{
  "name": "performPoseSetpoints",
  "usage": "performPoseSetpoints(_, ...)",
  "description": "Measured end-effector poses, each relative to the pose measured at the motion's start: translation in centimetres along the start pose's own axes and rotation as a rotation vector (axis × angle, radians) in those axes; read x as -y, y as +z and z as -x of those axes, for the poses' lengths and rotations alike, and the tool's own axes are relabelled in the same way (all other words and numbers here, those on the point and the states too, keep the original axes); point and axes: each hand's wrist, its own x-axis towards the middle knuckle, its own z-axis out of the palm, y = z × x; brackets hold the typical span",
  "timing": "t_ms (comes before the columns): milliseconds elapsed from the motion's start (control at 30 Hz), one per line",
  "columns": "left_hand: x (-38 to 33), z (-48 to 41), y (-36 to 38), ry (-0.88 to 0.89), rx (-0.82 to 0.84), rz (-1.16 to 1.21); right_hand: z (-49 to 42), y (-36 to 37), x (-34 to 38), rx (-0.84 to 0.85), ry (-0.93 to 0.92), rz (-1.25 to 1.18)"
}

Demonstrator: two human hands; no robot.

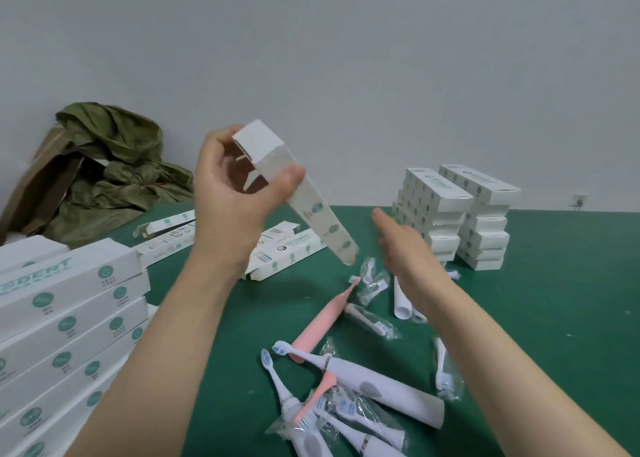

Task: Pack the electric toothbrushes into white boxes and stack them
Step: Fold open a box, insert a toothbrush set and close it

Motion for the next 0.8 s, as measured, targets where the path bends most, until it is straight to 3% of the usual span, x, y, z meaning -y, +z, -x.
performPoseSetpoints(100, -0.1, -0.1, 0.0, -0.096, 0.017, 0.283, 0.1, -1.0, -0.5, 0.221, 0.284, -0.37)
performPoseSetpoints(167, 0.5, -0.1, 0.1, -0.157, 0.007, 0.341, 0.2, -1.4, -0.2, 0.243, 0.312, -0.558)
performPoseSetpoints(233, 1.4, -0.3, -0.3, -0.212, -0.04, 0.313, 0.0, -1.9, 0.2, 0.187, 0.248, -0.597)
performPoseSetpoints(267, 1.8, -0.4, -0.7, -0.239, -0.064, 0.212, -0.1, -2.1, 0.4, 0.129, 0.198, -0.6)
performPoseSetpoints(333, 2.8, -0.5, -1.5, -0.277, -0.124, -0.231, -0.2, -2.7, 0.7, -0.01, 0.1, -0.525)
performPoseSetpoints(400, 3.3, 0.0, -1.9, -0.176, -0.135, -0.6, -0.1, -2.9, 0.6, -0.166, -0.015, -0.296)
performPoseSetpoints(500, 3.2, 1.1, -0.6, 0.021, 0.089, -0.519, 0.9, -1.5, 1.0, -0.243, -0.217, -0.039)
performPoseSetpoints(633, 3.4, 2.7, 2.0, 0.078, 0.511, -0.614, 1.8, 0.5, 1.4, -0.176, -0.374, 0.013)
performPoseSetpoints(800, 4.1, 2.8, 1.8, 0.131, 0.449, -0.622, 1.9, -0.4, 2.3, -0.038, -0.156, -0.313)
